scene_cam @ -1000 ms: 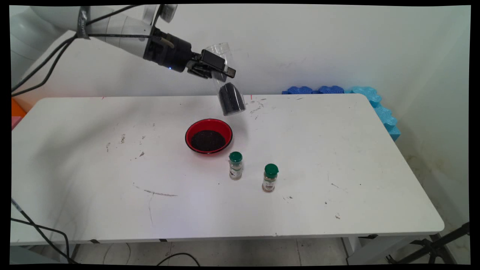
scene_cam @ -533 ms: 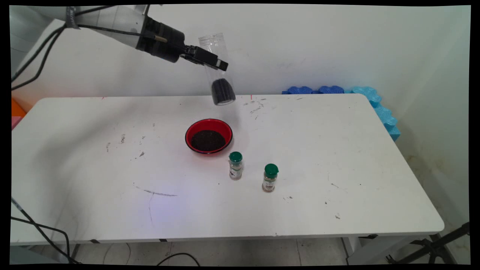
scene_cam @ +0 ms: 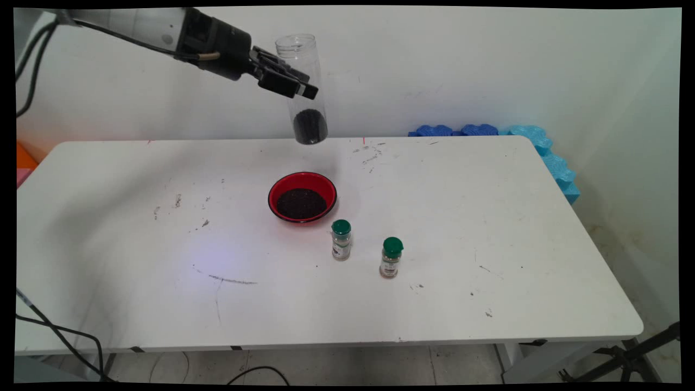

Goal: Place the picked object on the table

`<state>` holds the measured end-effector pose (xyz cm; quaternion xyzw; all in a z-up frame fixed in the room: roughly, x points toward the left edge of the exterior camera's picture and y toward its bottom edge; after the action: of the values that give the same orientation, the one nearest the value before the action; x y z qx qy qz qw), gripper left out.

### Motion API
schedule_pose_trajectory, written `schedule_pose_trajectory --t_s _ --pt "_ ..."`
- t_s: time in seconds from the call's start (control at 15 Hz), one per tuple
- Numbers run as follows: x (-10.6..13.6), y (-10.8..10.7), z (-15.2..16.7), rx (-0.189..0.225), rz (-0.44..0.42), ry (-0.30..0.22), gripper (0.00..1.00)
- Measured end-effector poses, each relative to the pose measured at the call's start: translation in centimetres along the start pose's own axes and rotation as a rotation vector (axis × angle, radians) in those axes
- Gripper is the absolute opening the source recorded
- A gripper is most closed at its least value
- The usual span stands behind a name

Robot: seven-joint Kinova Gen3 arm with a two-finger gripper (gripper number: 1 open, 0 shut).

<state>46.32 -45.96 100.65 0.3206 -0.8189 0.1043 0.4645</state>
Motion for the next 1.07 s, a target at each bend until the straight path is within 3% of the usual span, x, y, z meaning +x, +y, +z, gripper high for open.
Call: schedule_pose_trajectory --t_s 0.4,1.07 --pt "0.8 1.3 -1.4 0.010 0.081 0.011 0.00" --pt "1.6 2.5 -2.5 0.012 0.140 0.021 0.00"
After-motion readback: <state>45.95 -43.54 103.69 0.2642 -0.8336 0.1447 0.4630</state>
